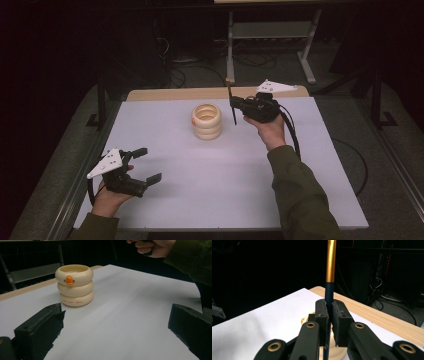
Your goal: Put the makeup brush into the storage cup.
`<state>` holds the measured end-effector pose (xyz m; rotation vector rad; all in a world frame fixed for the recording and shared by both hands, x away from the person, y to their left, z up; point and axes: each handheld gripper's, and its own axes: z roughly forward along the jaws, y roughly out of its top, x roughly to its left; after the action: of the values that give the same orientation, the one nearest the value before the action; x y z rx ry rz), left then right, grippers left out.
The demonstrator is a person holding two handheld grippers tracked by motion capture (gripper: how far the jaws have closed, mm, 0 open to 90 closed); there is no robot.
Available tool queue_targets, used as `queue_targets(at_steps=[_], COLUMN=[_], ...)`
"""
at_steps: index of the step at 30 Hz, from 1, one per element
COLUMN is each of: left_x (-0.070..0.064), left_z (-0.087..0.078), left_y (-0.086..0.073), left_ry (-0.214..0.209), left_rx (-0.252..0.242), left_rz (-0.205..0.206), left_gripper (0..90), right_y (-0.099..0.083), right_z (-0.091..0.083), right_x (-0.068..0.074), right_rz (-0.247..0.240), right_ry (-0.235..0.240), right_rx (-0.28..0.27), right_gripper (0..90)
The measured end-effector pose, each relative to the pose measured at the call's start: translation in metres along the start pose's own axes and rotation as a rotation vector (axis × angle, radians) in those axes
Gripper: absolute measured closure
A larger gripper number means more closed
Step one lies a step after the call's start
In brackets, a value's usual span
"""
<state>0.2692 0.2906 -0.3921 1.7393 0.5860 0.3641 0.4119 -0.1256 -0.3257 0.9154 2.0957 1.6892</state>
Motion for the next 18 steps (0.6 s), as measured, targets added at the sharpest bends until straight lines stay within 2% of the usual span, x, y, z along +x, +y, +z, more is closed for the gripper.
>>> queue_targets(at_steps=[6, 18], left_x=[0.000, 0.000], left_z=[0.000, -0.001], left_y=[0.000, 0.000], left_ry=[-0.001, 0.002], left_rx=[0.001, -0.004], left_rz=[0.000, -0.005], left_gripper=[0.0, 0.0], right_y=[0.003, 0.005], right_z=[0.014, 0.032], right_x=[0.001, 0.002], right_rz=[0.004, 0.014], right_ry=[0.006, 0.008], right_rx=[-0.009, -0.016], right_gripper=[82.6, 82.6])
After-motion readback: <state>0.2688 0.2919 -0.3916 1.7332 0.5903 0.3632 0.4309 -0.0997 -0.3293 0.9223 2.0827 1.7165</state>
